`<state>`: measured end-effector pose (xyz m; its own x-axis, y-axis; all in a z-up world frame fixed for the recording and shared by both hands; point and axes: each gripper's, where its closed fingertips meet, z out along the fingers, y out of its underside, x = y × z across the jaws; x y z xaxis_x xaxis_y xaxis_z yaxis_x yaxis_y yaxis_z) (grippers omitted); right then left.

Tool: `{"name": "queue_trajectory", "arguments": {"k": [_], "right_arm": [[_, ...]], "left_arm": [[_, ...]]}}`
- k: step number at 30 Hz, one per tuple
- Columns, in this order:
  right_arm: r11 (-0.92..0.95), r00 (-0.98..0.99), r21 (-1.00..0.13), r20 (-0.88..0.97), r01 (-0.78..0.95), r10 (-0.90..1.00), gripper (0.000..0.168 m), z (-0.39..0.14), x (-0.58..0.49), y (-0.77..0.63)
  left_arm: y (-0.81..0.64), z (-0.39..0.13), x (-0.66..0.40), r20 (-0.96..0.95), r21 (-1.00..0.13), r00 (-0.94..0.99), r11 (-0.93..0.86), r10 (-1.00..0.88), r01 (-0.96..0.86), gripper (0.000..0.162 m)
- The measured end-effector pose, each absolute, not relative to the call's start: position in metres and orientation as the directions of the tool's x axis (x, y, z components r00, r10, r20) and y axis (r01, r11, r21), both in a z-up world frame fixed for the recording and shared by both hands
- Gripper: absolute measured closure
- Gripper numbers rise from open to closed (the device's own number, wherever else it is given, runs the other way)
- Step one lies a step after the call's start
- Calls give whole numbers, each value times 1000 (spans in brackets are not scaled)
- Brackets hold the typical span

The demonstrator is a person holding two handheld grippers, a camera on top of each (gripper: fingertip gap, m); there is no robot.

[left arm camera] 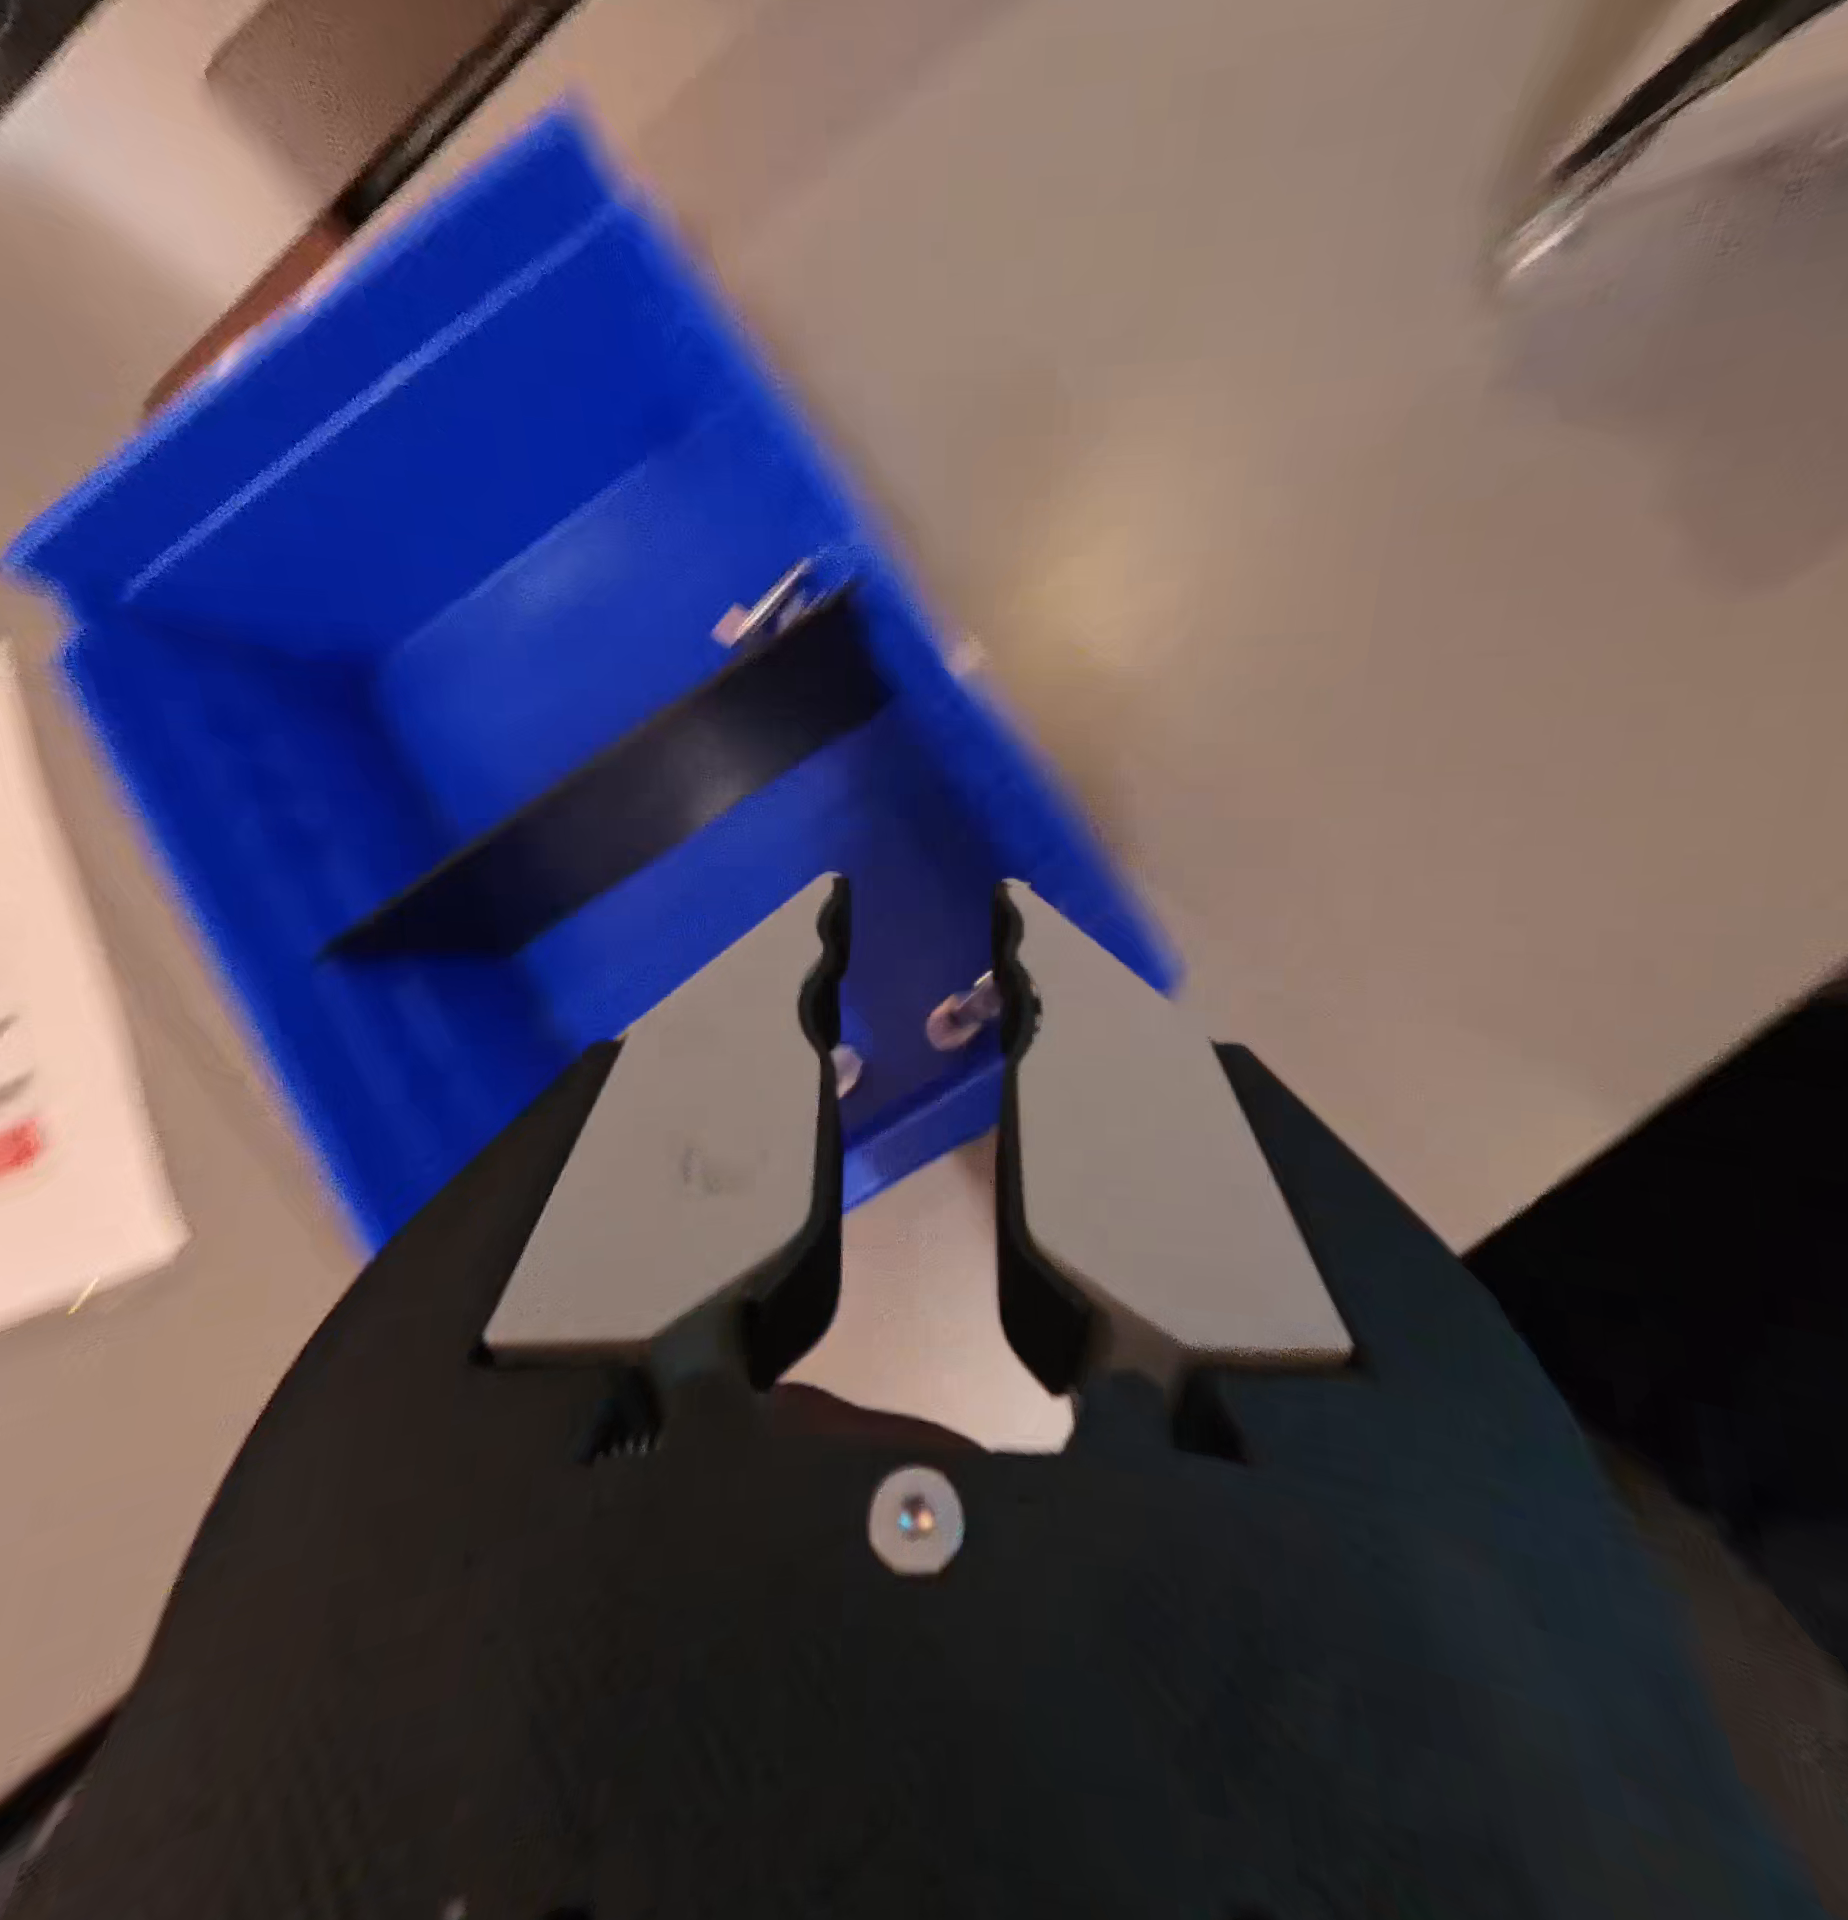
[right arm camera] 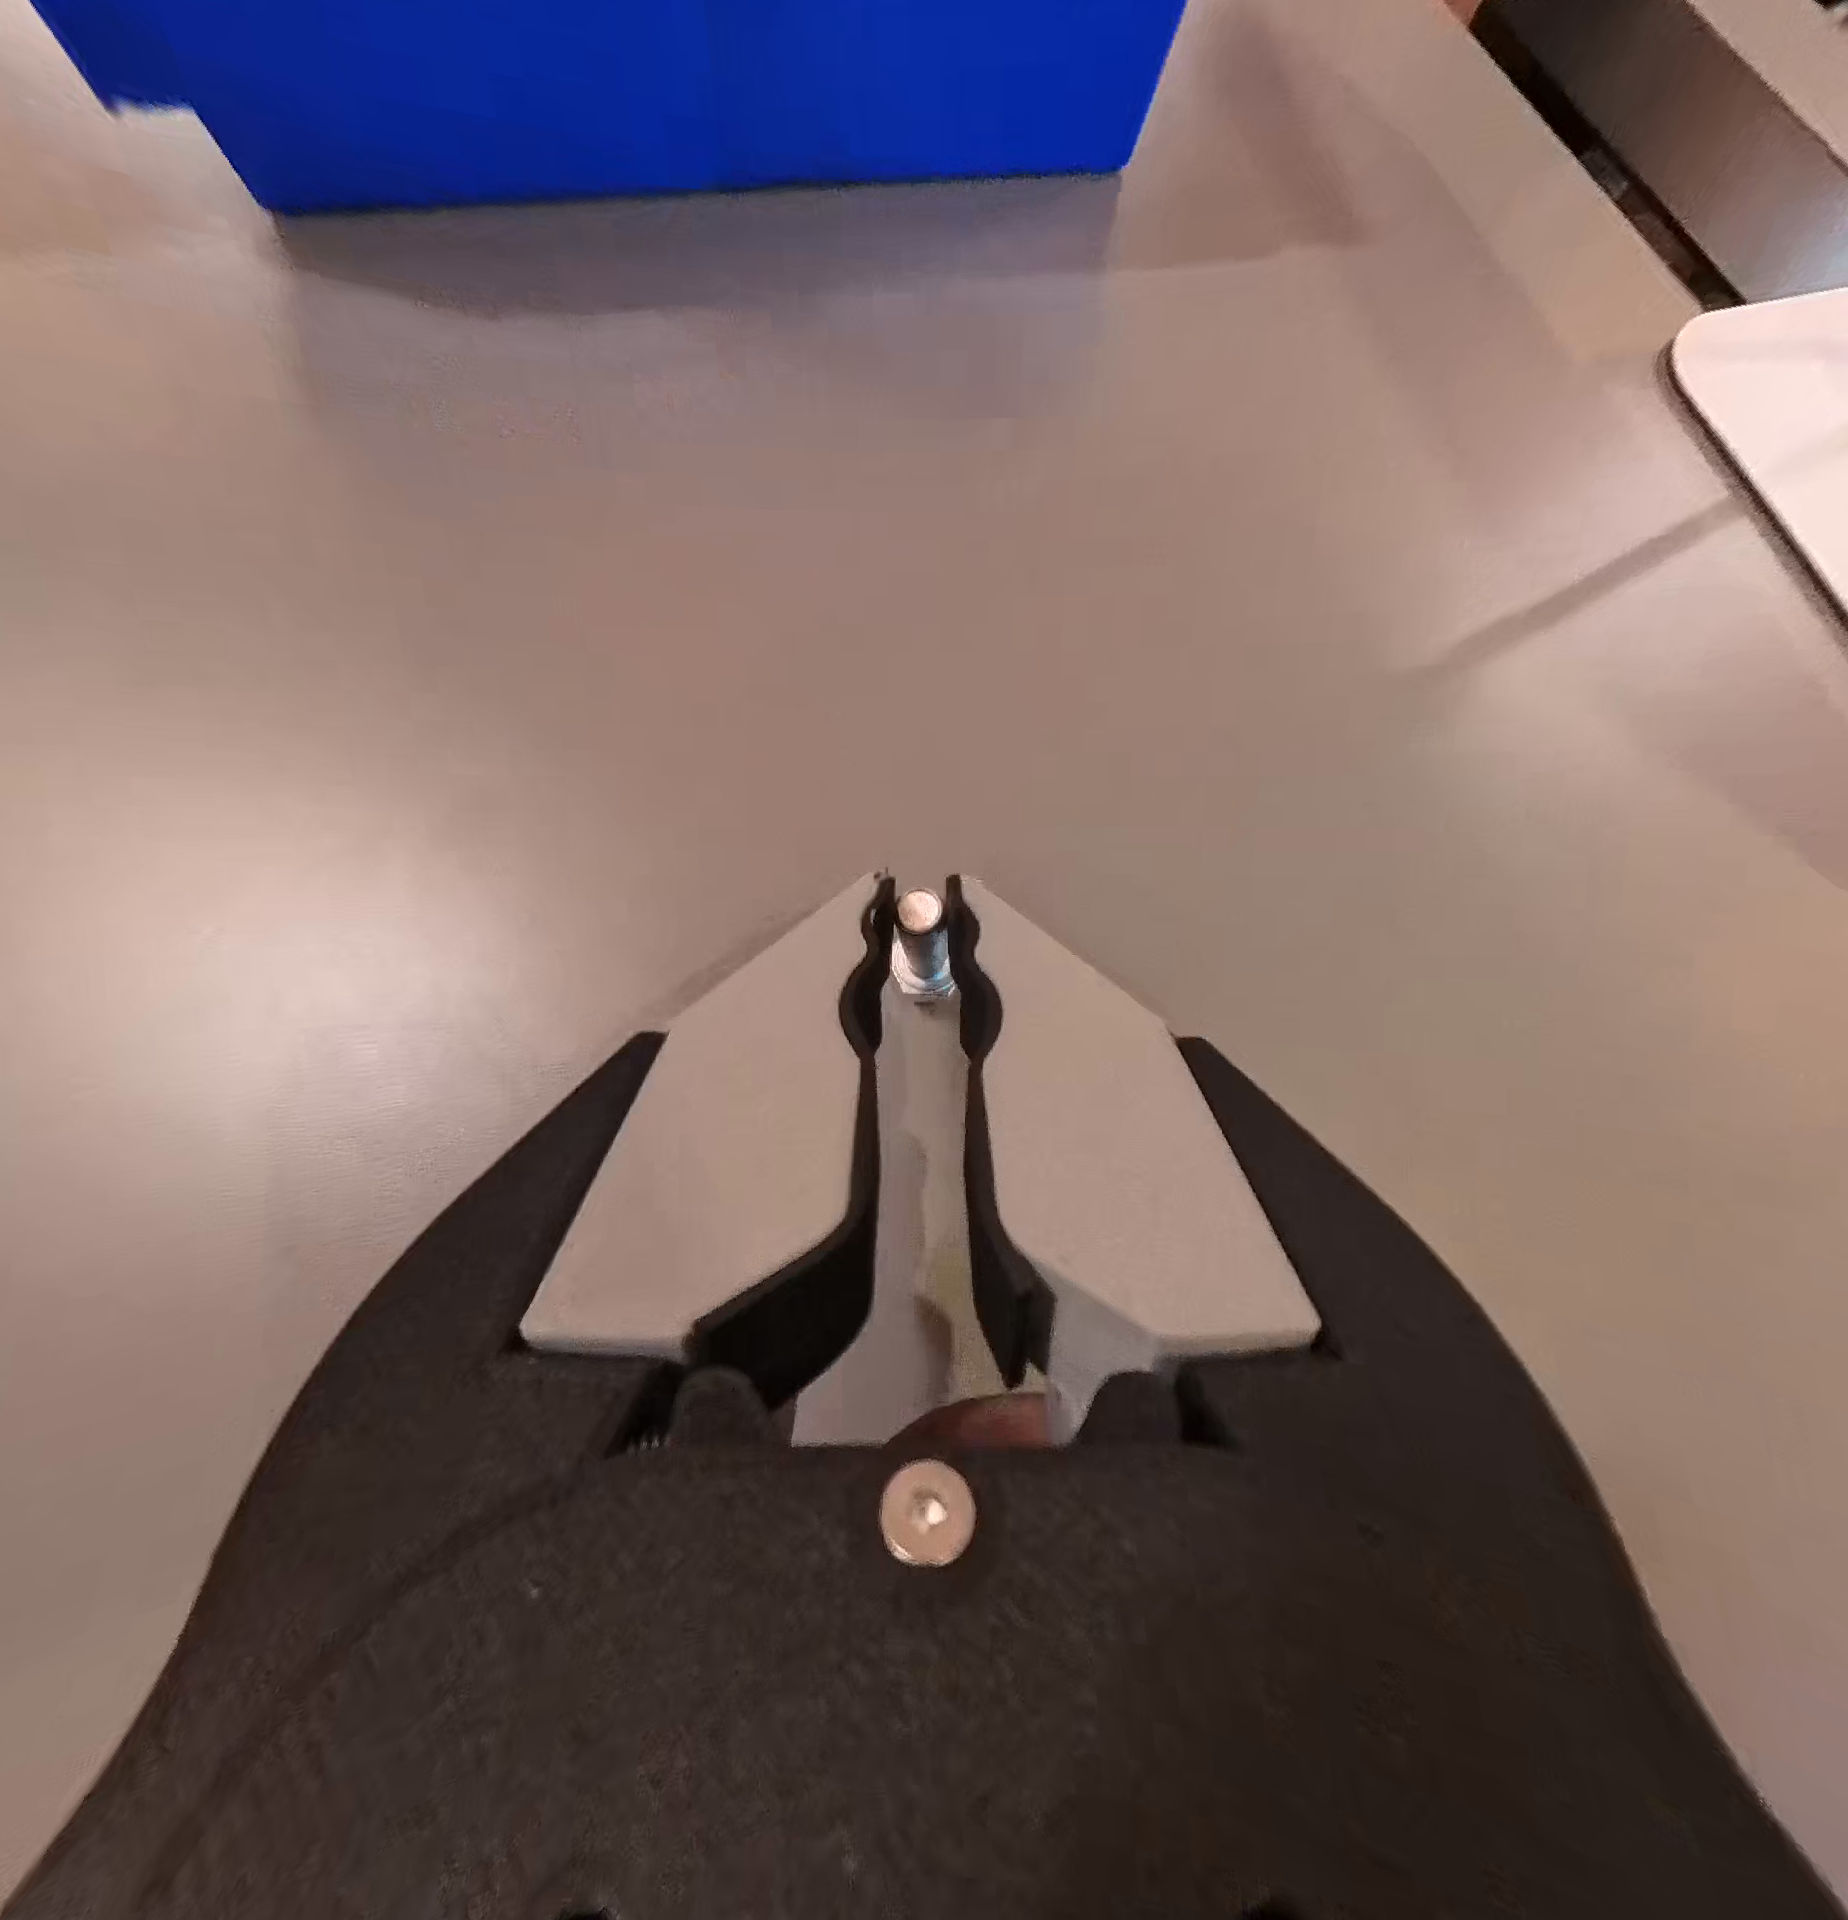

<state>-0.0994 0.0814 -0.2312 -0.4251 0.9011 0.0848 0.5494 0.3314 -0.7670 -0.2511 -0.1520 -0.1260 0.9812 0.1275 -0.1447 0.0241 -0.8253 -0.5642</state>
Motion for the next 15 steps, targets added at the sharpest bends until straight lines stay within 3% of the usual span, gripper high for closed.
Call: {"name": "queue_trajectory", "arguments": {"k": [5,12,15], "right_arm": [[369,-415,-771,149,520,897,162,-236,-104,81],[351,-399,-779,142,520,906,150,-235,-103,83],[342,-388,-787,143,513,911,148,-232,-102,86]], "left_arm": [[-205,-185,-304,-154,-349,963,-924,221,156,139],[-208,-241,-296,-32,-124,988,-982,149,144,130],[-212,-256,-293,6,-44,988,-987,154,154,139]]}}
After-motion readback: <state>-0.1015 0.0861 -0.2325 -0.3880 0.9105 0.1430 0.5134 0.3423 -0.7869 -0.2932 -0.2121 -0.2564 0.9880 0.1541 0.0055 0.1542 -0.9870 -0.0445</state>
